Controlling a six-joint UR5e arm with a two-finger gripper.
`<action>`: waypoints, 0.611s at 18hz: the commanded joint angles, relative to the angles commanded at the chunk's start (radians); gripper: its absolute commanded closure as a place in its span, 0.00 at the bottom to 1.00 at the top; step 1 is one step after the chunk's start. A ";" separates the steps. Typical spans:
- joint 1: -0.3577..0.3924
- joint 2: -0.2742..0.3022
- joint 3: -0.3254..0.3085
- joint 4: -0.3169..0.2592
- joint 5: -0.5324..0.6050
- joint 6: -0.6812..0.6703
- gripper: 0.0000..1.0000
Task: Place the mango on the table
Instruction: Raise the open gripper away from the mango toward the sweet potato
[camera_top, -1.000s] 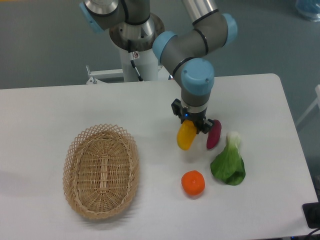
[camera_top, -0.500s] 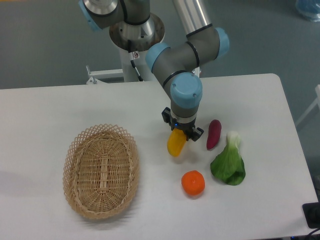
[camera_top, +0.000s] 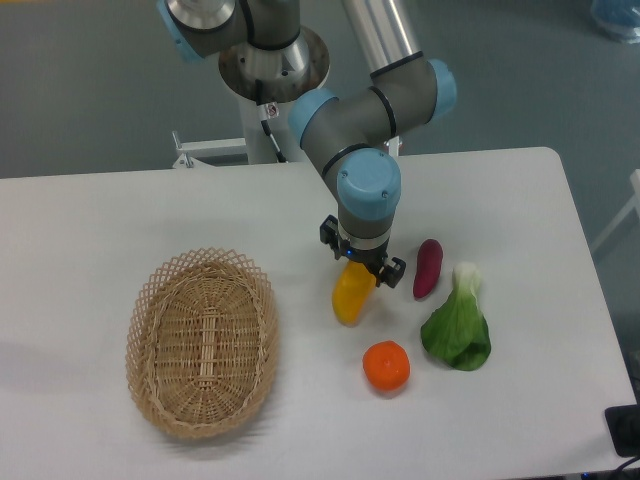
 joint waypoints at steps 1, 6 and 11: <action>0.012 0.000 0.005 0.000 -0.011 0.000 0.00; 0.138 0.034 0.087 -0.006 -0.052 0.011 0.00; 0.207 -0.017 0.211 -0.011 -0.071 0.018 0.00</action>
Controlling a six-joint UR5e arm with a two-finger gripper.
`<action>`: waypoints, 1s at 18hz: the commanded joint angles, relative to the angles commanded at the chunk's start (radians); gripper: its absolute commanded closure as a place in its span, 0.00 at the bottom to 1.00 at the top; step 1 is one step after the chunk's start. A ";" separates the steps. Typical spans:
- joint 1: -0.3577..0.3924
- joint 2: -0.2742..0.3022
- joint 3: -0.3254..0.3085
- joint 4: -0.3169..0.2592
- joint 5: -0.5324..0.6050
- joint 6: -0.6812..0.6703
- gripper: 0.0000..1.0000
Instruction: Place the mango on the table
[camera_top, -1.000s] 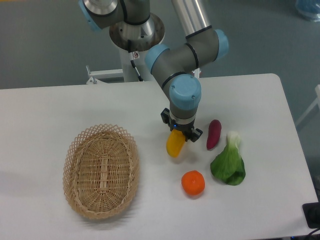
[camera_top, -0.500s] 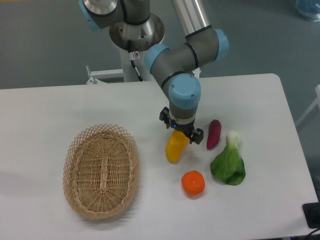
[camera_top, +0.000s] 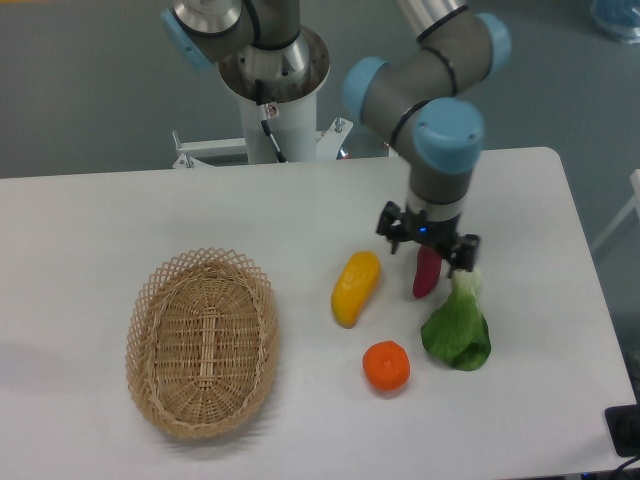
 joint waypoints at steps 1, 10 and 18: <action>0.017 -0.011 0.025 -0.002 0.000 0.008 0.00; 0.104 -0.042 0.062 -0.005 0.018 0.164 0.00; 0.101 -0.046 0.046 -0.002 0.028 0.169 0.00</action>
